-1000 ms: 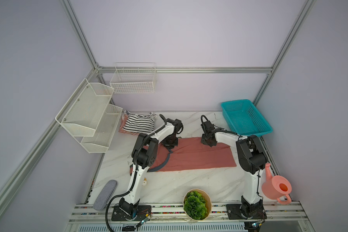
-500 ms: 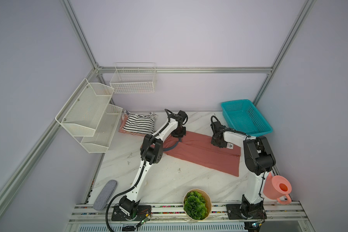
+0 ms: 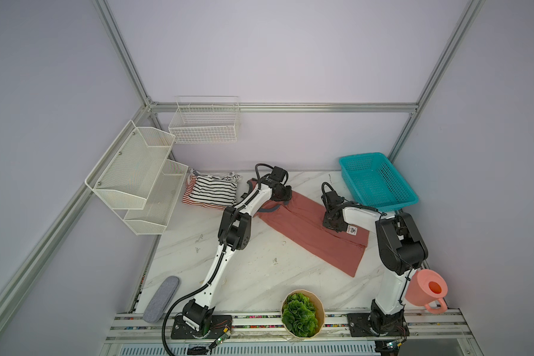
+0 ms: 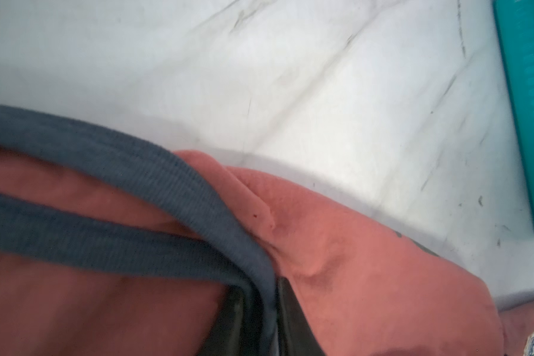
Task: Fold and stack tank tops
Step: Rotate the tank top at the center of the table.
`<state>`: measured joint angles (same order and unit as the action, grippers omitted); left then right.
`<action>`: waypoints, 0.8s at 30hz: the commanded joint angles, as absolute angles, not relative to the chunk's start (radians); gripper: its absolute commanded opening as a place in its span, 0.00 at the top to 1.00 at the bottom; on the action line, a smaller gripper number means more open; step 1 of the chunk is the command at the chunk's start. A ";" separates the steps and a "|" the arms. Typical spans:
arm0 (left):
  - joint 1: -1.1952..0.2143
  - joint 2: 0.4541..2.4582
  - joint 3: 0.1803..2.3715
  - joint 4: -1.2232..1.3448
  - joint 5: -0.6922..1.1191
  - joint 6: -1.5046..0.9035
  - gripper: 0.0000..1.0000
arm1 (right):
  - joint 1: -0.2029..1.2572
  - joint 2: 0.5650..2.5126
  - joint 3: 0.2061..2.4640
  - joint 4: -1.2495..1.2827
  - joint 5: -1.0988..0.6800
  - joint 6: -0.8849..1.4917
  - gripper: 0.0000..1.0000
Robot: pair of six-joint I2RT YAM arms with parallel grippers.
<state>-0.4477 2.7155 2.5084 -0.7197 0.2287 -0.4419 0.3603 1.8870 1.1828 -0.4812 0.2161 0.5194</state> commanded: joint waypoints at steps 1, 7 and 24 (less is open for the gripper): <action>-0.419 2.812 2.545 -0.699 0.267 -0.407 0.79 | 0.413 1.916 1.121 -0.614 0.076 0.548 0.73; -0.368 2.825 2.562 -0.561 0.339 -0.409 0.79 | 0.529 1.864 1.077 -0.616 0.020 0.657 0.70; -0.382 2.379 2.279 -0.497 0.436 -0.279 0.32 | 0.612 1.768 1.282 -0.598 0.026 0.704 0.62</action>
<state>-0.3573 2.5092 2.3177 -0.5373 0.4297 -0.3180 0.6117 1.7950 1.2270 -0.5747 0.0261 0.7116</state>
